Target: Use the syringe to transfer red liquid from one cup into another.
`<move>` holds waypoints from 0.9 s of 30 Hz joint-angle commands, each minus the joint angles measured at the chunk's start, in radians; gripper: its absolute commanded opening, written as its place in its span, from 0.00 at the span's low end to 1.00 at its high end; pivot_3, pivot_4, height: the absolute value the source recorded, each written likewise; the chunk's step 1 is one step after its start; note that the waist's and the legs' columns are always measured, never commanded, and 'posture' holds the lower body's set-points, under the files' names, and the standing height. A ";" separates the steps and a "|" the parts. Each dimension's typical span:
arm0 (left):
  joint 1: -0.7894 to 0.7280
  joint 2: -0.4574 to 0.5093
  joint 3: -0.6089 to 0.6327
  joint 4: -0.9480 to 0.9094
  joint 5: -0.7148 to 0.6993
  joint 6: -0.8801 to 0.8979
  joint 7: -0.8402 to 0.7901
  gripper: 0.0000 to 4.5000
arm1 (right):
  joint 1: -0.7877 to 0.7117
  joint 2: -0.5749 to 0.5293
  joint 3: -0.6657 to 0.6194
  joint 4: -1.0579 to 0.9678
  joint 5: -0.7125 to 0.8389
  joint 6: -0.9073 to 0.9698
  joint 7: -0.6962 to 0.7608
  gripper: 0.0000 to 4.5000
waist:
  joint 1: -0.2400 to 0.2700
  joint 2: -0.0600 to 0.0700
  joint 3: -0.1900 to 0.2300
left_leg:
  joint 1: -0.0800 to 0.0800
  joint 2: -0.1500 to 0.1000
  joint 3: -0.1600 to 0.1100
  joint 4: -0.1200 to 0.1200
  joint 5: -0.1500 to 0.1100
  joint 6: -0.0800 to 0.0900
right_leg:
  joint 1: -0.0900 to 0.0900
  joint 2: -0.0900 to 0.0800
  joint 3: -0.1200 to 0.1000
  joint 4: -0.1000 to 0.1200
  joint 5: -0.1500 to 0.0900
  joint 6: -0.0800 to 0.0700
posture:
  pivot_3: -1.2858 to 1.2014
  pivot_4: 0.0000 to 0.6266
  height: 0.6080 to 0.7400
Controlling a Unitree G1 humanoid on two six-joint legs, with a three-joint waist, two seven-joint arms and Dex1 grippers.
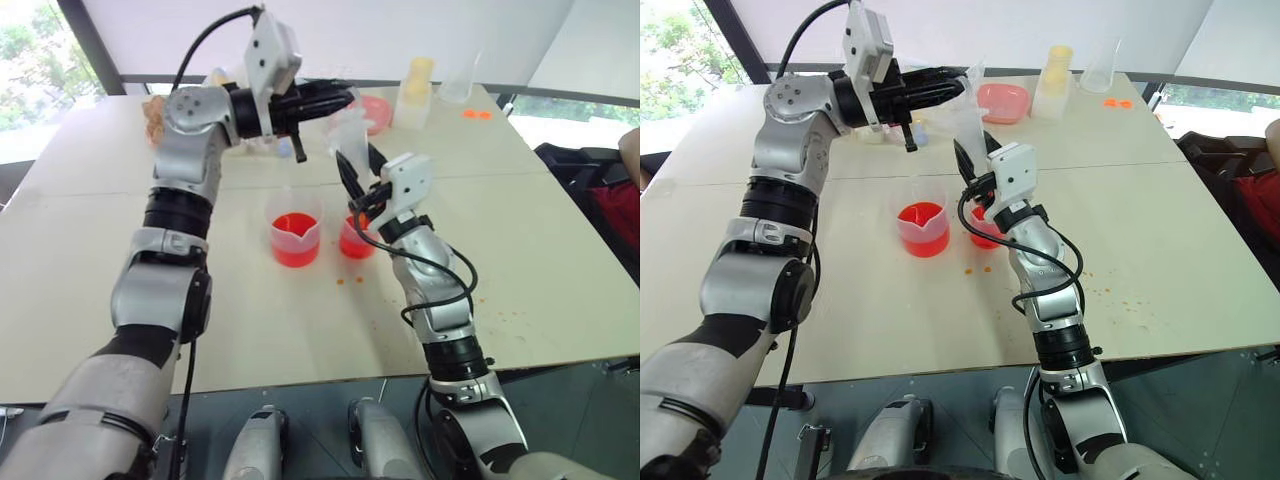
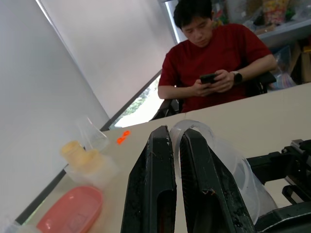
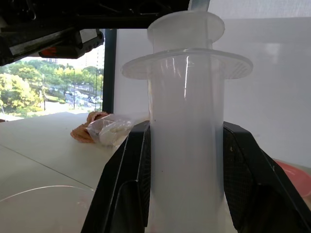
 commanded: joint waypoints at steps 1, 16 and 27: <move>0.042 -0.060 -0.082 -0.062 -0.018 0.035 -0.082 0.01 | -0.074 -0.002 -0.040 -0.032 0.007 -0.026 -0.030 0.31 | 0.000 0.000 0.000 | 0.000 0.000 0.000 0.000 0.000 0.000 | 0.000 0.000 0.000 0.000 0.000 0.000 | 0.52 0.24 1.00; -0.003 -0.015 0.024 -0.045 -0.088 0.147 -0.006 0.67 | -0.065 -0.025 -0.018 -0.171 0.024 0.050 -0.008 0.31 | 0.001 0.000 0.000 | 0.000 0.000 0.000 0.001 0.000 0.000 | 0.000 0.000 0.000 0.000 0.000 0.000 | 0.52 0.24 1.00; 0.251 0.232 0.100 -0.559 -0.334 0.600 0.048 0.78 | -0.191 -0.094 -0.246 -0.339 0.324 0.457 -0.049 0.31 | -0.003 0.002 -0.001 | 0.002 0.002 -0.001 -0.001 0.000 0.000 | 0.000 0.000 0.003 0.001 0.000 0.000 | 0.52 0.24 1.00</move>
